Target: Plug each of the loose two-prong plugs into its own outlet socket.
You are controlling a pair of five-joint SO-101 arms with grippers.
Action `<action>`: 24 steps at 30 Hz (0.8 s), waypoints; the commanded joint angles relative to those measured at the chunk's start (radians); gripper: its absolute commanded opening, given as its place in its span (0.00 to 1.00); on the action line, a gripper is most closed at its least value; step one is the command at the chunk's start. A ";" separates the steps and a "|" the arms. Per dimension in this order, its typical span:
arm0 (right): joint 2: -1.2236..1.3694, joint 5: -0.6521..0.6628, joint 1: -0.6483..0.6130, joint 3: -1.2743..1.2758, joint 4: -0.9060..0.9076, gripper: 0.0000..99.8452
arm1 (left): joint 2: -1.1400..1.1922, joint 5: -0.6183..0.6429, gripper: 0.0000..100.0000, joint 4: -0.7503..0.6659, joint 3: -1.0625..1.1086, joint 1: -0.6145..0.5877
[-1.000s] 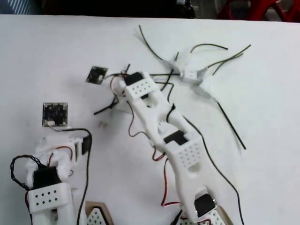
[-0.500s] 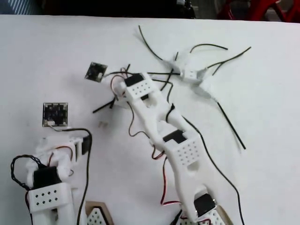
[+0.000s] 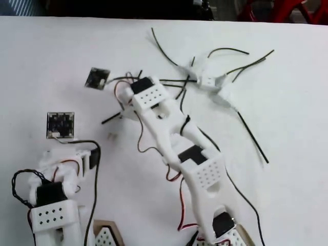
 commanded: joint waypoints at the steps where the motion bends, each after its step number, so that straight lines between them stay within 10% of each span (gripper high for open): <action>1: -0.065 0.118 -0.038 -0.031 0.021 0.20 | -0.019 -0.002 0.33 -0.023 -0.005 -0.005; 24: 0.186 0.161 -0.015 -0.351 0.053 0.01 | -0.019 -0.002 0.33 -0.023 -0.005 -0.004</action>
